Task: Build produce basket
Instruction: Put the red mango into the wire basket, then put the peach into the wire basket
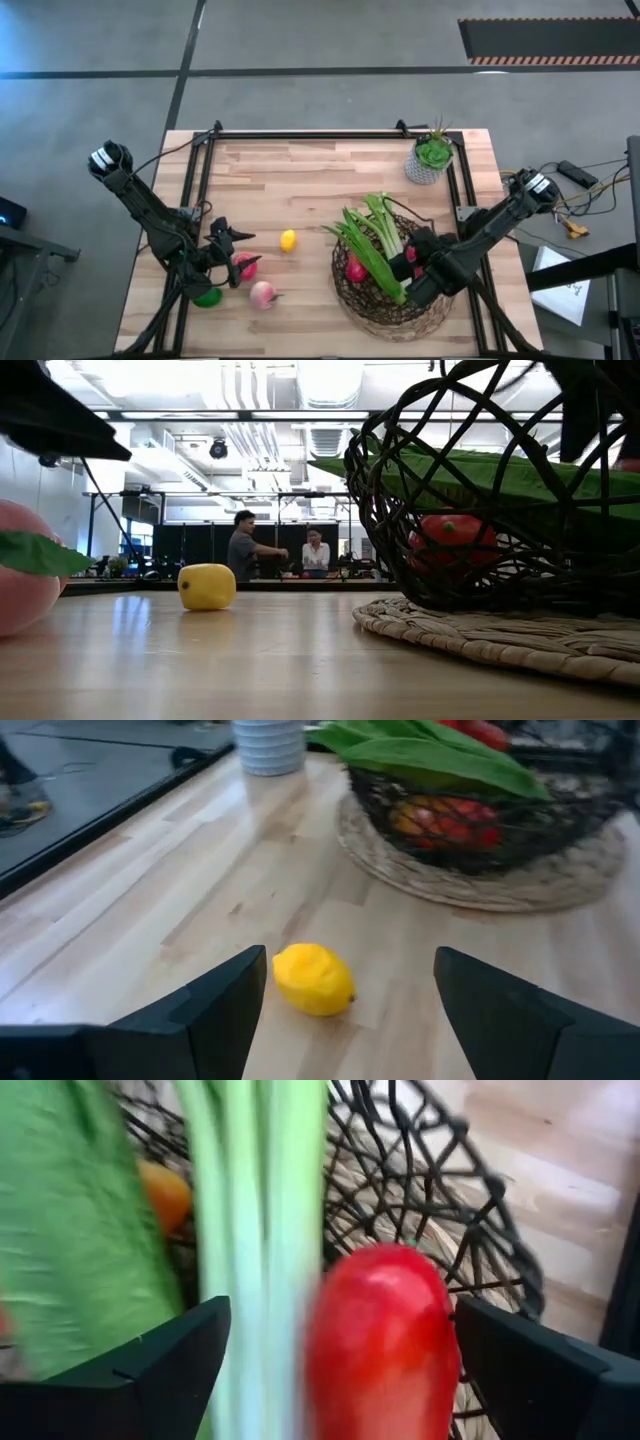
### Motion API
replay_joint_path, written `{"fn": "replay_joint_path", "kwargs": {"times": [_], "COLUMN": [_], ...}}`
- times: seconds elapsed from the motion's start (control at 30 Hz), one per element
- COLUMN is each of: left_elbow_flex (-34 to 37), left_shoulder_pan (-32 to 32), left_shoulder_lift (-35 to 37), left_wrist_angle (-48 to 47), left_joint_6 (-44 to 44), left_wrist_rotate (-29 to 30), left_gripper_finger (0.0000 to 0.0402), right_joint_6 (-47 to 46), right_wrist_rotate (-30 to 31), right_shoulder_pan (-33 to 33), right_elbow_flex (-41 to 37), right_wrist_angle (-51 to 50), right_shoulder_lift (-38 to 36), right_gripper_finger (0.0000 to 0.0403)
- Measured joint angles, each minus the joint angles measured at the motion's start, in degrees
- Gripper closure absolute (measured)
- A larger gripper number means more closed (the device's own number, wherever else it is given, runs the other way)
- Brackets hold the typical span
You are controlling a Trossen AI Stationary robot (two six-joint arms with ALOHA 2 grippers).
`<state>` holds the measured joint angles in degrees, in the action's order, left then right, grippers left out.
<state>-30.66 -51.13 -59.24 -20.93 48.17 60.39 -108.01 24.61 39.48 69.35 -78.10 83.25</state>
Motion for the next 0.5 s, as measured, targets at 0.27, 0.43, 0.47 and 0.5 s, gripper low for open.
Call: {"fn": "replay_joint_path", "kwargs": {"times": [0.27, 0.43, 0.47, 0.5], "left_elbow_flex": [-8.14, -15.57, -17.36, -19.26], "left_shoulder_pan": [-0.81, -4.18, -5.25, -6.3], "left_shoulder_lift": [-3.51, -9.34, -10.89, -12.55], "left_wrist_angle": [0.39, -3.35, -5.42, -7.85], "left_joint_6": [-11.34, -11.24, -9.58, -7.16], "left_wrist_rotate": [-7.17, -12.34, -12.98, -13.43], "left_gripper_finger": [0.0128, 0.0128, 0.0128, 0.0128], "right_joint_6": [22.08, 61.99, 70.23, 77.98], "right_wrist_rotate": [15.0, 14.41, 12.7, 10.52], "right_shoulder_pan": [-0.12, -2.63, -3.18, -3.68], "right_elbow_flex": [9.56, 13.2, 14.28, 15.64], "right_wrist_angle": [8.2, 43.96, 51.23, 57.5], "right_shoulder_lift": [3.06, 11.69, 14.07, 16.47], "right_gripper_finger": [0.0031, 0.0031, 0.003, 0.003]}}
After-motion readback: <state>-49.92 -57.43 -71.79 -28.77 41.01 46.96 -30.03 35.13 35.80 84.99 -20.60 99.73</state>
